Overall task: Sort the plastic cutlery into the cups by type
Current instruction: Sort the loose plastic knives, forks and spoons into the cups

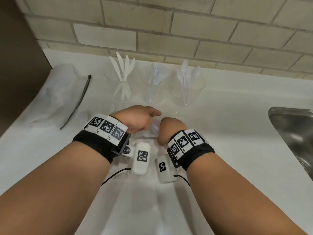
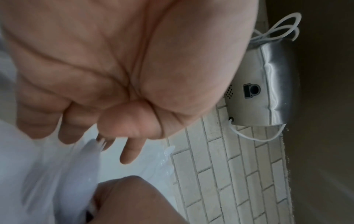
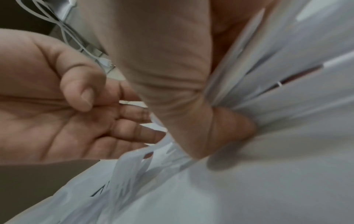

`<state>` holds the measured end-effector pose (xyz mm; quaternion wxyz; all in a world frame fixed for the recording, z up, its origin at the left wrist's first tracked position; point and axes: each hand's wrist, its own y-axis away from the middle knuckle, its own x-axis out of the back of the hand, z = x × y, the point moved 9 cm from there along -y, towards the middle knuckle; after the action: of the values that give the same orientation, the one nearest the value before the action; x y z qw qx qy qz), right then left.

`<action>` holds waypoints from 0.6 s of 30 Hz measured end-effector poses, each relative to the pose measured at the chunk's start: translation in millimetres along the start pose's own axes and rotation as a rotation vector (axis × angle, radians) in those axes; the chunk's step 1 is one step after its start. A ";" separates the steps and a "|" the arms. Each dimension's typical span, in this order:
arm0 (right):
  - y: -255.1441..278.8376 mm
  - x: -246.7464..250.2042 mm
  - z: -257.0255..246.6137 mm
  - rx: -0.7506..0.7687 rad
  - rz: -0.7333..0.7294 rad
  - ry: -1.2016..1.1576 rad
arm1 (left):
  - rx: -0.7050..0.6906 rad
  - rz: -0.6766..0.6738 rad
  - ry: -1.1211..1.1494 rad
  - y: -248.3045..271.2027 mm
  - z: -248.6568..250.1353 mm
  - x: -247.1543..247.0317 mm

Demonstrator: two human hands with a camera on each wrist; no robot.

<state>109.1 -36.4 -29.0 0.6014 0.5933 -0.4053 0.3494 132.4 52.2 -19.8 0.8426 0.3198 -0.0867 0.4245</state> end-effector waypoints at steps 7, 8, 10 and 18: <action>-6.3 -3.9 0.7 -0.024 0.036 -0.103 | -0.105 0.253 0.252 20.3 -4.7 30.5; -6.6 -2.5 1.6 -0.027 0.046 -0.121 | -0.120 0.284 0.305 23.9 -4.3 33.9; -6.7 -2.3 3.0 -0.010 0.010 -0.139 | -0.140 0.353 0.393 29.3 -7.8 41.8; 10.1 58.1 11.7 0.212 0.169 -1.413 | -0.133 0.420 1.086 45.6 -37.2 43.6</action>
<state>124.0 -51.1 27.4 0.1053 0.6993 -0.7061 -0.0353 119.8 123.5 -9.4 0.6824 -0.0212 0.2697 0.6791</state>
